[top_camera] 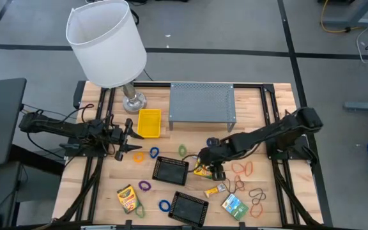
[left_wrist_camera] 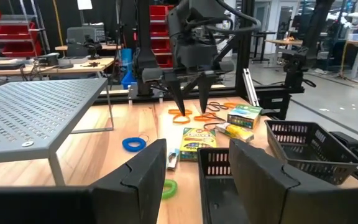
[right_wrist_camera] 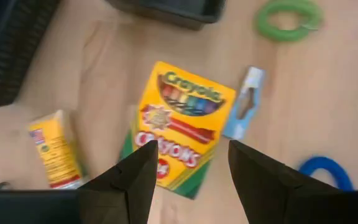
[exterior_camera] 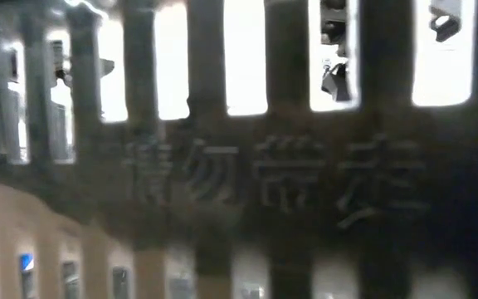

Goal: Pick & Place Office Desk Supplies
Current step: Put the right large yellow crayon box into the top black bin

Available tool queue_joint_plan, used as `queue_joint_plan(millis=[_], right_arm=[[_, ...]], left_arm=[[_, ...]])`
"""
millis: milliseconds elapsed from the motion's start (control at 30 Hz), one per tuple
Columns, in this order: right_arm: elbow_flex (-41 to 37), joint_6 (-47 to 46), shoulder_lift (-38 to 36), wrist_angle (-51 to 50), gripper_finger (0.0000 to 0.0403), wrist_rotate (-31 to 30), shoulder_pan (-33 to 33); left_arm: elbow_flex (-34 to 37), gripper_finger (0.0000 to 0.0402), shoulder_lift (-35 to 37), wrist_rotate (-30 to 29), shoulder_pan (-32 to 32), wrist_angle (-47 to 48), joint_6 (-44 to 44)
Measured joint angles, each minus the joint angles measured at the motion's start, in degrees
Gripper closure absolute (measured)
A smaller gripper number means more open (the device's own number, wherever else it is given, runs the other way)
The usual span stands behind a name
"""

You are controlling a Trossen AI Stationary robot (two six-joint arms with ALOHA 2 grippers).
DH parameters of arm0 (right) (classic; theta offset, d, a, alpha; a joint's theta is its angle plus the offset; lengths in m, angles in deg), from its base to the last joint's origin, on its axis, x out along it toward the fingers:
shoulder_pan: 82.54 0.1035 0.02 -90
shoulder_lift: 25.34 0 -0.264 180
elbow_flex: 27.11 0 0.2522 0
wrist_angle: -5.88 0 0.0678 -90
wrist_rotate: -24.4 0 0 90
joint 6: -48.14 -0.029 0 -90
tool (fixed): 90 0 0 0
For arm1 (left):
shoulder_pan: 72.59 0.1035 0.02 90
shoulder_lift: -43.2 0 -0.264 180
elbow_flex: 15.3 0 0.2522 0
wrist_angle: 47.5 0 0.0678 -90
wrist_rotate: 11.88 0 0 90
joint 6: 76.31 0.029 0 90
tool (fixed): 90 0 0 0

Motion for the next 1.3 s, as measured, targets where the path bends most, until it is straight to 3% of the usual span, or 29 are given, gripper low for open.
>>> queue_joint_plan(millis=[133, 567, 1300], right_arm=[[1.5, -1.4, 2.3, 1.4, 0.0197, 4.8, 0.0], [-4.1, -6.3, 2.3, 10.0, 0.0197, 7.2, -5.7], [-3.5, -4.8, 9.3, 10.9, 0.0197, 6.2, -5.5]], left_arm=[[0.0, 0.0221, 0.0, 0.8, 0.0, 0.1, 0.0], [0.0, 0.0222, 0.0, 0.8, 0.0, 1.0, 0.0], [0.0, 0.0222, -0.5, 0.2, 0.0, 1.2, -1.3]])
